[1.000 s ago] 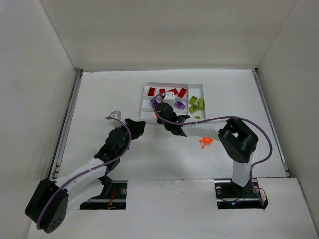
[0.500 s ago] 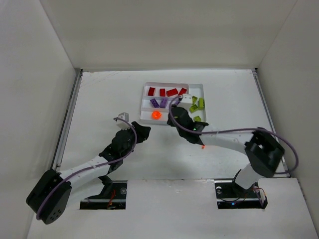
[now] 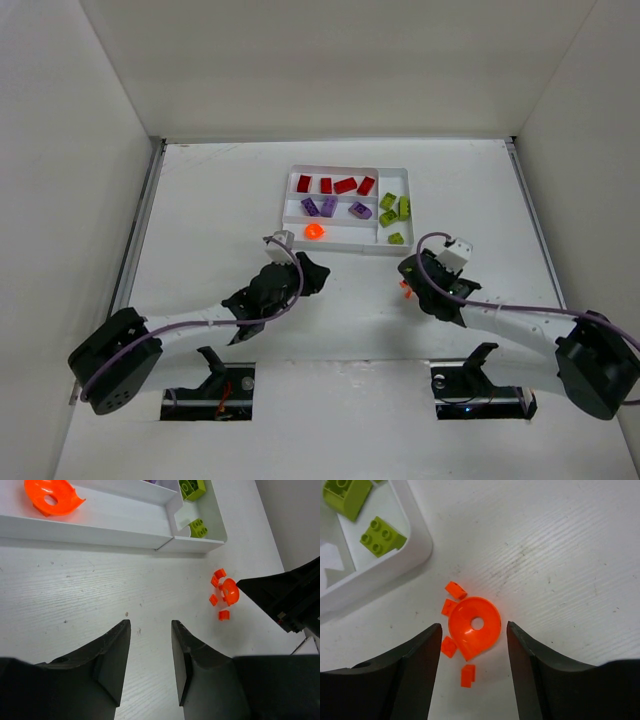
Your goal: Sort the legos into containers by color
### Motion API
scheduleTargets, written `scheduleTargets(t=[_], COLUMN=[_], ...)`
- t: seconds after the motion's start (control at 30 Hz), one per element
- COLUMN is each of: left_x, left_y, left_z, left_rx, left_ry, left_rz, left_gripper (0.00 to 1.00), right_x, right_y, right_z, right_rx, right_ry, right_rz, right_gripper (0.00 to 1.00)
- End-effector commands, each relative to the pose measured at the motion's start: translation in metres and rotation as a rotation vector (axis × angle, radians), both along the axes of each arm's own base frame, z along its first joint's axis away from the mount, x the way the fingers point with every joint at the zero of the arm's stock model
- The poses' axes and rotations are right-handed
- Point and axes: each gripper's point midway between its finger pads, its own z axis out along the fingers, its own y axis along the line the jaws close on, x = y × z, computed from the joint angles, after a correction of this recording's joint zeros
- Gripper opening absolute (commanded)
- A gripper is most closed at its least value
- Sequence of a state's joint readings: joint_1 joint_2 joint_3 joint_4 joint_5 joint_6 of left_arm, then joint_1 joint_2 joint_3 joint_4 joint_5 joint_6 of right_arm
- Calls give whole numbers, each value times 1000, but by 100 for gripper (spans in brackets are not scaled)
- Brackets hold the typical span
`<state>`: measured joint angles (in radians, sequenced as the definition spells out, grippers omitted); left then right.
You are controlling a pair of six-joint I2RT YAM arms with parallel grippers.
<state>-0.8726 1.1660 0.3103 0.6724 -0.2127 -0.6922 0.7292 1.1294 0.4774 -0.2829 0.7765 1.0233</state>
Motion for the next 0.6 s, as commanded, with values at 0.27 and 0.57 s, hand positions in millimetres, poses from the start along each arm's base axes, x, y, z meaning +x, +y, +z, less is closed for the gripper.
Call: scheduleTargets(t=[0.27,0.57], left_x=[9,8], left_y=[9,23], left_z=[51,69], left_rx=[-128,-191], left_ry=[-119,-150], left_rz=[44,65], left_gripper=[36,36], right_x=[3,8], right_y=[14,22], right_z=[-2,-12], right_rx=[140,277], right_ry=[70,62], right_rz=[-64,-181], right_gripper=[53,55])
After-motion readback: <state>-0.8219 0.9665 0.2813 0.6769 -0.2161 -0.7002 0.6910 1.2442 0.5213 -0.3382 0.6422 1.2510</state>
